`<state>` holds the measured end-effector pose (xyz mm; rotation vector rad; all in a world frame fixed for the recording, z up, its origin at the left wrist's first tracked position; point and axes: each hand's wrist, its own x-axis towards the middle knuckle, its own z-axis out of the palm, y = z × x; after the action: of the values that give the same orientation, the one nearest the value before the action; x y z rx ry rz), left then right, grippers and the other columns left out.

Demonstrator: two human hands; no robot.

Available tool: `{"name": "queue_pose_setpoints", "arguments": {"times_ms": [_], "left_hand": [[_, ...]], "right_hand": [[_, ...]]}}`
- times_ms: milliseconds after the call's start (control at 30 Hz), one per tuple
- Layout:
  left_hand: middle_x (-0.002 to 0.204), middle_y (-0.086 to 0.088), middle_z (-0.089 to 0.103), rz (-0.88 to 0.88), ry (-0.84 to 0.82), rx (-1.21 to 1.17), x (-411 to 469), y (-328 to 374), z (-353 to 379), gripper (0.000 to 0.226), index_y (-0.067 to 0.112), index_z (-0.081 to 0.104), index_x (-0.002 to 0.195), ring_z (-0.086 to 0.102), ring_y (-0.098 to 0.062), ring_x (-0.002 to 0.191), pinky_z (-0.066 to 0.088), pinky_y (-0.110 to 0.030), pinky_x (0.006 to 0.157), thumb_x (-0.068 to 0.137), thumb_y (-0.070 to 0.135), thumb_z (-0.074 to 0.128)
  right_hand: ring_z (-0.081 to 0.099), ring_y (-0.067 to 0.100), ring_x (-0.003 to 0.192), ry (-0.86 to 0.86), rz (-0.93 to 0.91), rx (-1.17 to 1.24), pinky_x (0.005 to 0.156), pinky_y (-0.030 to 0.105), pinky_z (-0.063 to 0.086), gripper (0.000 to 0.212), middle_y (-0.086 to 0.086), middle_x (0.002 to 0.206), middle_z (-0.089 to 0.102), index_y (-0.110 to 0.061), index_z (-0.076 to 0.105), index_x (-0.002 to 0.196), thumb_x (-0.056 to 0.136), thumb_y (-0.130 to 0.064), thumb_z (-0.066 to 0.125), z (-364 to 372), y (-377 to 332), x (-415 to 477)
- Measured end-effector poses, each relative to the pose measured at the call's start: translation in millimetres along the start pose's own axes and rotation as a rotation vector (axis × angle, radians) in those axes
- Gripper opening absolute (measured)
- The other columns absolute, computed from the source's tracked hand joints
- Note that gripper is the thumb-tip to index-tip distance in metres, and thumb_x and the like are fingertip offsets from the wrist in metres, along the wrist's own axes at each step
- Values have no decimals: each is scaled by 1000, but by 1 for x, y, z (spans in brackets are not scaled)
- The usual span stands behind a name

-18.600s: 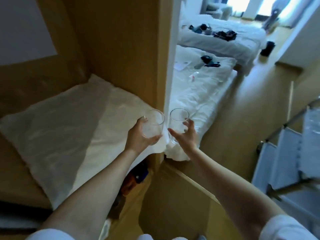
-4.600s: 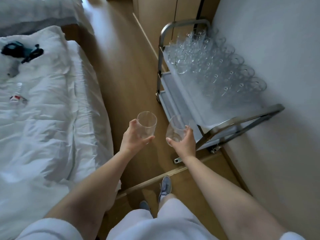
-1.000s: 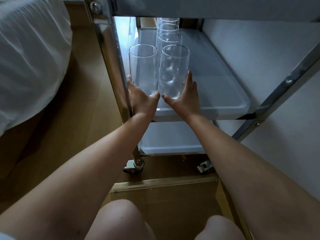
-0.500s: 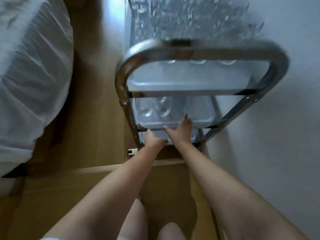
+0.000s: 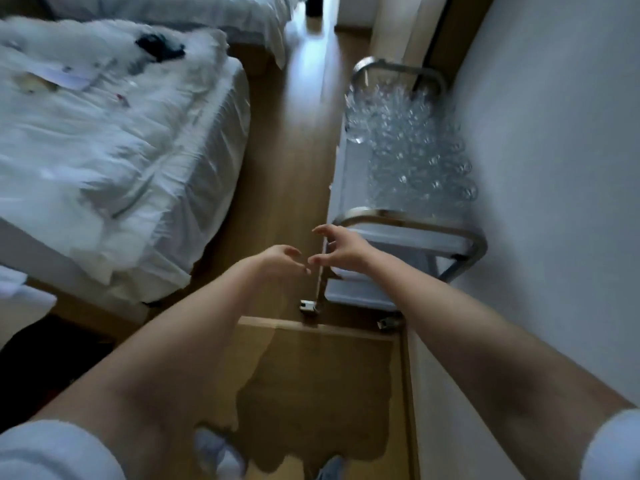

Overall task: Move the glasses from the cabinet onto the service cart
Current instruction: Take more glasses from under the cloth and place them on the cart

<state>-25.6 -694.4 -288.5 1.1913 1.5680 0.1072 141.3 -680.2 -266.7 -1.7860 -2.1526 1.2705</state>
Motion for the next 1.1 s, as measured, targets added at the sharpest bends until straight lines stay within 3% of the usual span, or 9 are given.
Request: {"name": "queue_pose_setpoints", "arguments": {"times_ms": [67, 167, 300, 467, 600, 733, 833, 900, 1100], "left_hand": [[140, -6, 48, -20, 15, -31, -30, -19, -43, 70, 15, 43, 139, 49, -21, 123, 43, -35, 102, 79, 27, 76], [141, -2, 45, -50, 33, -6, -75, -50, -112, 65, 23, 45, 138, 42, -21, 127, 37, -35, 103, 81, 34, 74], [142, -2, 44, -114, 117, -150, -139, -133, -199, 62, 28, 42, 140, 36, -24, 134, 32, -39, 107, 85, 32, 70], [132, 1, 50, -255, 374, -369, -250, -289, -291, 59, 28, 42, 137, 44, -21, 124, 42, -32, 94, 84, 32, 69], [114, -2, 59, -254, 757, -598, -338, -389, -342, 47, 19, 52, 129, 53, -19, 105, 44, -32, 88, 86, 20, 67], [105, -6, 59, -230, 1082, -768, -376, -444, -375, 40, 13, 61, 119, 54, -19, 93, 42, -25, 73, 80, 8, 71], [97, -15, 61, -190, 1183, -899, -376, -474, -380, 47, 6, 66, 94, 55, -24, 83, 45, -28, 73, 50, 11, 83], [94, -14, 58, -213, 1228, -954, -370, -491, -390, 34, 9, 62, 83, 55, -26, 87, 44, -30, 74, 55, 0, 80], [129, -8, 55, -427, 1336, -807, -362, -525, -444, 40, 14, 61, 121, 54, -18, 119, 39, -13, 73, 82, 10, 72]], "right_hand": [[45, 22, 129, 7, -64, -35, 106, 37, 40, 72, 5, 142, 45, -24, 44, 138, 76, -34, 78, 1, -48, 6], [47, 21, 126, -12, -180, -95, 104, 31, 41, 70, 5, 139, 46, -24, 45, 137, 76, -30, 79, 19, -125, 23], [56, 18, 110, -233, -308, -177, 100, 27, 44, 57, 8, 131, 56, -19, 55, 129, 77, -19, 78, 80, -237, 48], [63, 19, 107, -433, -581, -382, 100, 27, 43, 48, 1, 125, 60, -20, 58, 126, 81, -23, 75, 198, -403, 69], [63, 19, 107, -456, -810, -331, 90, 22, 45, 45, 2, 126, 60, -19, 60, 124, 81, -20, 74, 306, -522, 58], [57, 18, 114, -447, -972, -313, 84, 20, 45, 51, 1, 131, 56, -23, 54, 130, 83, -21, 71, 375, -593, 60], [56, 18, 115, -455, -1017, -327, 86, 22, 46, 54, 1, 135, 53, -23, 51, 133, 83, -20, 71, 402, -626, 81], [56, 17, 113, -462, -1051, -347, 86, 18, 43, 54, 1, 133, 53, -24, 50, 133, 83, -21, 71, 415, -648, 103], [53, 19, 118, -536, -1153, -365, 86, 14, 37, 55, 7, 132, 52, -21, 47, 135, 85, -19, 69, 444, -719, 154]]}}
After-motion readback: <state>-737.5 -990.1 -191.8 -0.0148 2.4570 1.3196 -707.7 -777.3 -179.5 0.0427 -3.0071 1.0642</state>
